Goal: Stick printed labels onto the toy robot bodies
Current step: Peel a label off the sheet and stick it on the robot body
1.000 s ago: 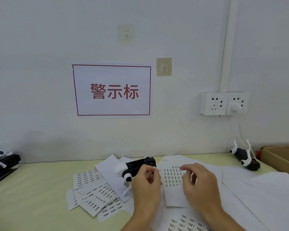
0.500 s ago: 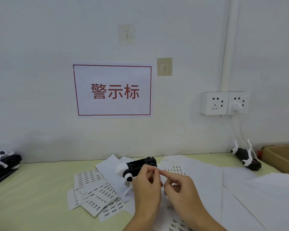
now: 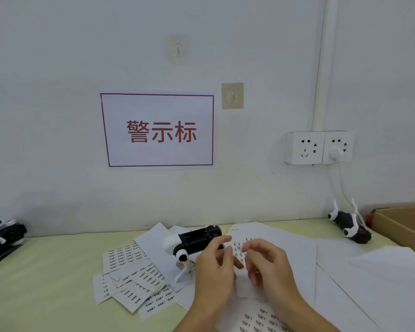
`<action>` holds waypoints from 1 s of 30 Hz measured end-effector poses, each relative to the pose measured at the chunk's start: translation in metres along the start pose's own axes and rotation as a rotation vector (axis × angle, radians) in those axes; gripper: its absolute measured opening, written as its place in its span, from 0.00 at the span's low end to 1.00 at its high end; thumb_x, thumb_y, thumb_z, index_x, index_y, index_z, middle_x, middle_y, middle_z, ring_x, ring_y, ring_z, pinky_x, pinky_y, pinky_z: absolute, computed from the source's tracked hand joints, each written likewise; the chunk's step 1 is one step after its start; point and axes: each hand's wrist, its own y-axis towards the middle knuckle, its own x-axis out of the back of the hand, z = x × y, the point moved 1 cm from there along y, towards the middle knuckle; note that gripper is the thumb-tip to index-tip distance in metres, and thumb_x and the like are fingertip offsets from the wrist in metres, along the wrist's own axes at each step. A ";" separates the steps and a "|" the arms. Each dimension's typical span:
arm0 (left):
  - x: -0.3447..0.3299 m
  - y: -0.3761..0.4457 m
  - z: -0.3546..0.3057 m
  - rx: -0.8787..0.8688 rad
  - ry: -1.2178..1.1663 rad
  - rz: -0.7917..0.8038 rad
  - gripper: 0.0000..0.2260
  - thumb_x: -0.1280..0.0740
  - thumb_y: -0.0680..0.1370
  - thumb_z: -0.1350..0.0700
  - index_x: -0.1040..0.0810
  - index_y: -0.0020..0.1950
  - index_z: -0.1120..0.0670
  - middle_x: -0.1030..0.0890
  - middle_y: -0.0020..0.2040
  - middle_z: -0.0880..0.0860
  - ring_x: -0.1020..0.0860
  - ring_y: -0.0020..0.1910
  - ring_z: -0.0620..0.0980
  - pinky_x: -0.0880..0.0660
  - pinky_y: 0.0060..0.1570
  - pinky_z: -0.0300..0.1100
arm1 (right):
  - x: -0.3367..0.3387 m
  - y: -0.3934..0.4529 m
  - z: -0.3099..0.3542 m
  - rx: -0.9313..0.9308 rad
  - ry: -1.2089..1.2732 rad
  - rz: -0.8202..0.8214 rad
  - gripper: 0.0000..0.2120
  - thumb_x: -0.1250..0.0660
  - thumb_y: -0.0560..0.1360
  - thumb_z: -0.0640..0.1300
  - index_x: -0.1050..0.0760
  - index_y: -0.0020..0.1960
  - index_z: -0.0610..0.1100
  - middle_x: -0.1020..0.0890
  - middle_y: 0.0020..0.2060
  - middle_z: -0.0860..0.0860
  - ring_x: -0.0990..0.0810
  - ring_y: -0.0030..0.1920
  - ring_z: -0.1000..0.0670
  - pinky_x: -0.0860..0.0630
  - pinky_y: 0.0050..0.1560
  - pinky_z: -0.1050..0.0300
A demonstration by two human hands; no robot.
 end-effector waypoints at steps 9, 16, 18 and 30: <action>0.001 -0.001 -0.002 0.006 0.013 0.077 0.08 0.37 0.81 0.64 0.22 0.44 0.56 0.18 0.32 0.55 0.26 0.25 0.49 0.31 0.27 0.37 | 0.002 0.006 -0.007 -0.066 0.011 0.046 0.12 0.37 0.75 0.34 0.23 0.35 0.45 0.27 0.26 0.46 0.32 0.25 0.48 0.36 0.25 0.60; 0.001 0.000 -0.001 0.017 0.027 0.003 0.08 0.34 0.80 0.62 0.23 0.41 0.57 0.18 0.31 0.54 0.25 0.26 0.45 0.29 0.29 0.38 | 0.001 0.004 -0.008 -0.076 -0.069 -0.031 0.10 0.38 0.77 0.33 0.21 0.43 0.44 0.27 0.25 0.47 0.31 0.25 0.47 0.35 0.26 0.58; 0.001 0.000 -0.001 0.023 0.020 -0.018 0.08 0.34 0.79 0.63 0.23 0.40 0.57 0.19 0.30 0.54 0.25 0.26 0.44 0.29 0.30 0.37 | 0.001 0.004 -0.008 -0.075 -0.085 -0.055 0.09 0.37 0.78 0.33 0.20 0.45 0.43 0.26 0.25 0.47 0.30 0.26 0.47 0.33 0.27 0.57; -0.001 0.002 0.003 0.003 0.077 -0.014 0.08 0.33 0.79 0.61 0.21 0.40 0.55 0.19 0.30 0.53 0.24 0.26 0.44 0.25 0.32 0.43 | -0.004 0.003 -0.004 0.015 -0.179 -0.084 0.07 0.29 0.76 0.38 0.18 0.39 0.44 0.21 0.26 0.49 0.29 0.24 0.53 0.30 0.28 0.63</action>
